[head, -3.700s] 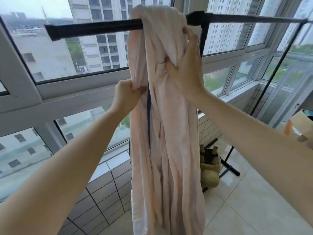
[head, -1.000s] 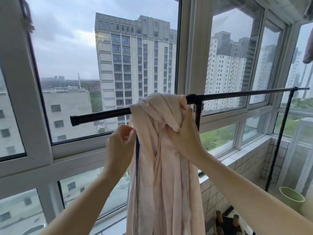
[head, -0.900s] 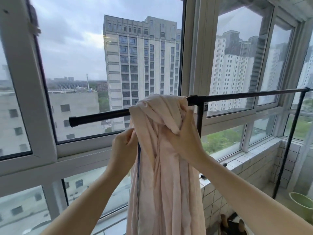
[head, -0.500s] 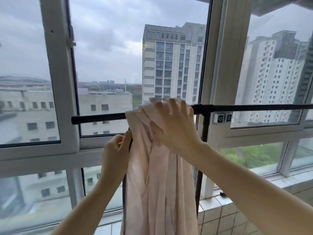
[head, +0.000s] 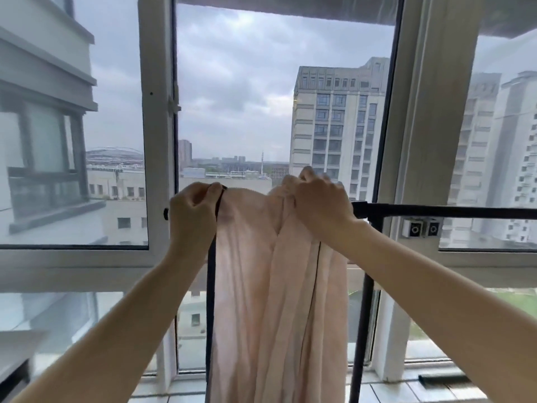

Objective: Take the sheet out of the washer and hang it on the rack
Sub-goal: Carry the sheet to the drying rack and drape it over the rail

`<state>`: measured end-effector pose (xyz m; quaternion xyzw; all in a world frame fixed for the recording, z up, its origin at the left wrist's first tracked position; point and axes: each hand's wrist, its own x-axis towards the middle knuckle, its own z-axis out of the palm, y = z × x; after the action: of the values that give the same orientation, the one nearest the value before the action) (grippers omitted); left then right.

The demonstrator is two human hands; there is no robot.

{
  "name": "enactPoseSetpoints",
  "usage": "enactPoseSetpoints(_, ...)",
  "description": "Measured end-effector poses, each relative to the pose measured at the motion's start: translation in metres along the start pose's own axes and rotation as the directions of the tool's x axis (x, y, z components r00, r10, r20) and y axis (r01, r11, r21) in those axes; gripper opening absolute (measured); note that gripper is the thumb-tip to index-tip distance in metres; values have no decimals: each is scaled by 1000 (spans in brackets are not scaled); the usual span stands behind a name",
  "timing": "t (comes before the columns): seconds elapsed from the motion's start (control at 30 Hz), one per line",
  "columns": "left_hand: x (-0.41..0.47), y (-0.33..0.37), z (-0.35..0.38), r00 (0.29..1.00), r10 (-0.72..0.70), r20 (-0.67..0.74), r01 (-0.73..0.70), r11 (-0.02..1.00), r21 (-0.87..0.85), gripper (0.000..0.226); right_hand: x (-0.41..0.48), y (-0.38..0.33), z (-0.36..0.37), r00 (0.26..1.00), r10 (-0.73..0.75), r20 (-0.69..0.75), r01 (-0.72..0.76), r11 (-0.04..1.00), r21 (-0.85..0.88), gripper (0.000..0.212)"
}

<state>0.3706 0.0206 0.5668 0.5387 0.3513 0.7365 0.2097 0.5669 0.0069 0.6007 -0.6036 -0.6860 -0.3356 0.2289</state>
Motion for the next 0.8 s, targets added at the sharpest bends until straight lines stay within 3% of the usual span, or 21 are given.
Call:
enactPoseSetpoints(0.17,6,-4,-11,998,-40,-48,40,999,-4,28,-6,35,-10,982,176,73,-180,982,55,18)
enactPoseSetpoints(0.33,-25,-31,-19,997,-11,72,-1,986,167,37,-17,17,-6,991,106,86,-105,994,-16,33)
enactPoseSetpoints(0.47,-35,-46,-29,986,-84,147,76,996,56,38,-18,-2,-5,996,88,29,-88,996,-10,22)
enactPoseSetpoints(0.57,-29,-56,-39,969,-133,206,132,991,16,37,-19,-24,-2,1000,16,-26,-16,1000,25,26)
enactPoseSetpoints(0.8,-4,-85,-52,878,-110,465,97,994,52,22,-20,-82,18,995,-53,-89,59,996,69,25)
